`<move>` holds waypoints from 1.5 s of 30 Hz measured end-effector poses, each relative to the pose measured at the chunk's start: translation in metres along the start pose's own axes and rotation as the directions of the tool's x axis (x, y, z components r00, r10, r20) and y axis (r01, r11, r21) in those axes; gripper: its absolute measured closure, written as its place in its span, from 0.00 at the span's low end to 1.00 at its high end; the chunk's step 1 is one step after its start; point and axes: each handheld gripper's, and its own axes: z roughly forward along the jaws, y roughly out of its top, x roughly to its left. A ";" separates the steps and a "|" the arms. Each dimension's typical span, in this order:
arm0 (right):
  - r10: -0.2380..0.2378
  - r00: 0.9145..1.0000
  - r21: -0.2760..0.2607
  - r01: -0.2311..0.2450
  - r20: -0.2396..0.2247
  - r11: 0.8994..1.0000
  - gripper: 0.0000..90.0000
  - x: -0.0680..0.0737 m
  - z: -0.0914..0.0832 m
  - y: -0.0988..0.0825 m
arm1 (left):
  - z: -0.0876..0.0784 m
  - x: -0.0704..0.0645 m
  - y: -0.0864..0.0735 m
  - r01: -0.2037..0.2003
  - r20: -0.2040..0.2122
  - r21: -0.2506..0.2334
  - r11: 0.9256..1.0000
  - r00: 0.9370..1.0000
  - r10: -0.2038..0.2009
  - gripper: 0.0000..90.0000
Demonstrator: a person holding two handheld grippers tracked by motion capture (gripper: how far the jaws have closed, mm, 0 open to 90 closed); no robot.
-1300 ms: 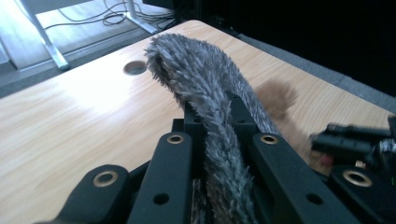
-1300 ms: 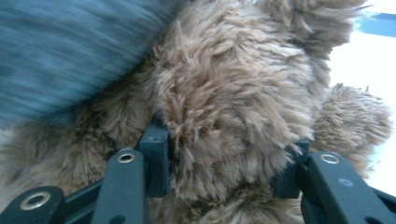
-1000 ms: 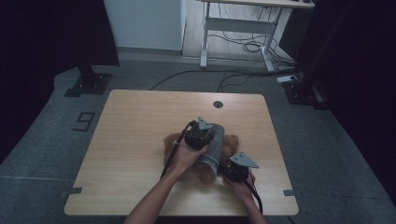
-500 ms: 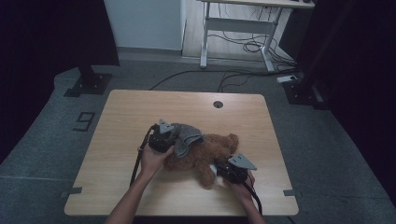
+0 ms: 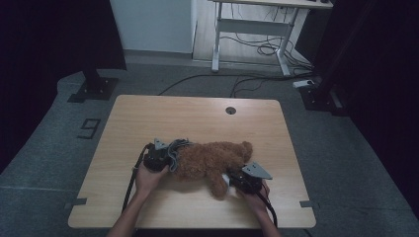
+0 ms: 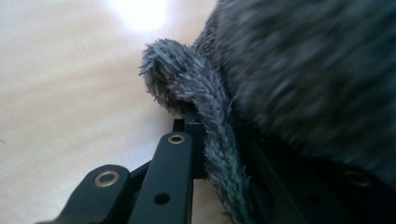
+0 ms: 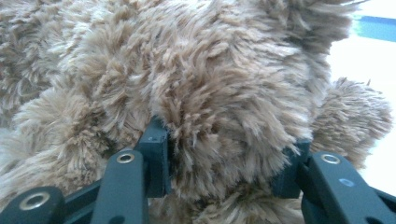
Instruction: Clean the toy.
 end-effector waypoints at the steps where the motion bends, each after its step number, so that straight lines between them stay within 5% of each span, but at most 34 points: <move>1: 0.001 1.000 0.000 -0.001 0.000 1.000 0.56 0.000 0.000 0.000 | 0.003 0.000 -0.002 0.003 0.006 0.008 1.000 1.000 -0.003 0.92; 5: 0.005 1.000 0.001 -0.005 0.000 1.000 0.56 0.000 0.000 0.000 | -0.001 0.001 0.001 0.012 0.018 -0.002 1.000 1.000 -0.012 0.92; 8: 0.017 1.000 0.002 -0.017 -0.002 1.000 0.56 -0.002 0.000 0.000 | -0.019 -0.007 0.015 -0.015 -0.019 -0.064 0.998 1.000 0.013 0.93; 11: 0.025 1.000 0.003 -0.025 -0.005 1.000 0.56 -0.003 0.000 -0.001 | -0.041 -0.025 0.035 -0.082 -0.056 -0.150 0.985 0.996 0.074 0.93; 14: 0.014 1.000 0.002 -0.014 -0.003 1.000 0.56 -0.001 0.000 0.000 | -0.056 -0.044 0.055 -0.128 -0.018 -0.211 0.969 0.992 0.127 0.92; 23: 0.016 1.000 0.001 -0.016 -0.005 1.000 0.56 -0.001 0.000 -0.001 | -0.038 -0.121 0.102 -0.231 0.075 -0.240 0.943 0.964 0.255 0.92; 26: 0.013 1.000 0.000 -0.013 -0.005 1.000 0.56 -0.001 0.000 -0.001 | -0.024 -0.154 0.116 -0.259 0.116 -0.250 0.933 0.949 0.294 0.92; 30: 0.006 1.000 0.000 -0.006 -0.004 1.000 0.56 -0.001 0.000 -0.001 | 0.001 -0.181 0.127 -0.301 0.151 -0.192 0.934 0.932 0.331 0.91; 32: 0.008 1.000 0.001 -0.008 -0.005 1.000 0.56 -0.001 0.000 -0.001 | 0.007 -0.183 0.126 -0.307 0.147 -0.176 0.935 0.931 0.333 0.91; 37: 0.015 1.000 0.010 -0.015 0.000 1.000 0.56 -0.001 0.000 -0.001 | 0.018 -0.165 0.119 -0.261 0.151 -0.163 0.951 0.946 0.286 0.92; 45: 0.000 1.000 0.011 0.000 0.015 1.000 0.56 0.001 0.001 0.000 | -0.005 -0.120 0.102 -0.231 0.067 -0.176 0.957 0.967 0.246 0.92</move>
